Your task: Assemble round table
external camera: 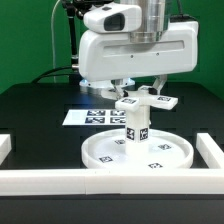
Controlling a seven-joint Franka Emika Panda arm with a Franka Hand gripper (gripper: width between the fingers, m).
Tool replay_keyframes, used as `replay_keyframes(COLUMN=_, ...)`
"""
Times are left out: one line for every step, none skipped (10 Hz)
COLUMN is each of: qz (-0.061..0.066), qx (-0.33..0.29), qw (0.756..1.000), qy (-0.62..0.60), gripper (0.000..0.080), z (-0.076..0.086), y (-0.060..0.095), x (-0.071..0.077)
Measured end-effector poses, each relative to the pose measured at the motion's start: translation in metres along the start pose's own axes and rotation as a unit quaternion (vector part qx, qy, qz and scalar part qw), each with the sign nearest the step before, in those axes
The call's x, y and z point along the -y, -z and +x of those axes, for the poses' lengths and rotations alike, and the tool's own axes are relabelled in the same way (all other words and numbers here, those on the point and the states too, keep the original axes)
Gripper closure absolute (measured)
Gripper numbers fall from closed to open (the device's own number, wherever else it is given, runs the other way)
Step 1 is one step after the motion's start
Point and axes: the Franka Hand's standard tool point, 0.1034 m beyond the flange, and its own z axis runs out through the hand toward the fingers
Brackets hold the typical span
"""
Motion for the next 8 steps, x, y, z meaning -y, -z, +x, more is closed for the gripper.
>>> replay_keyframes(qz=0.009, qx=-0.005, qw=0.998, qy=-0.063, gripper=0.035, z=-0.001, y=-0.0022, x=0.0012)
replay_keyframes(qz=0.02, qx=-0.012, qw=0.99, qy=-0.14, gripper=0.035, z=-0.0016, y=-0.0028, x=0.0026)
replay_keyframes(qz=0.021, qx=-0.012, qw=0.985, qy=-0.173, gripper=0.035, z=-0.0014, y=-0.0028, x=0.0033)
replay_keyframes(qz=0.021, qx=-0.012, qw=0.981, qy=-0.192, gripper=0.035, z=-0.0011, y=-0.0028, x=0.0035)
replay_keyframes(qz=0.022, qx=-0.011, qw=0.972, qy=-0.233, gripper=0.035, z=-0.0009, y=-0.0028, x=0.004)
replay_keyframes(qz=0.023, qx=-0.01, qw=0.964, qy=-0.265, gripper=0.035, z=-0.0008, y=-0.0028, x=0.0044)
replay_keyframes(qz=0.024, qx=-0.01, qw=0.958, qy=-0.284, gripper=0.035, z=-0.0007, y=-0.0028, x=0.0046)
replay_keyframes(qz=0.025, qx=-0.009, qw=0.945, qy=-0.327, gripper=0.035, z=-0.0006, y=-0.0028, x=0.005)
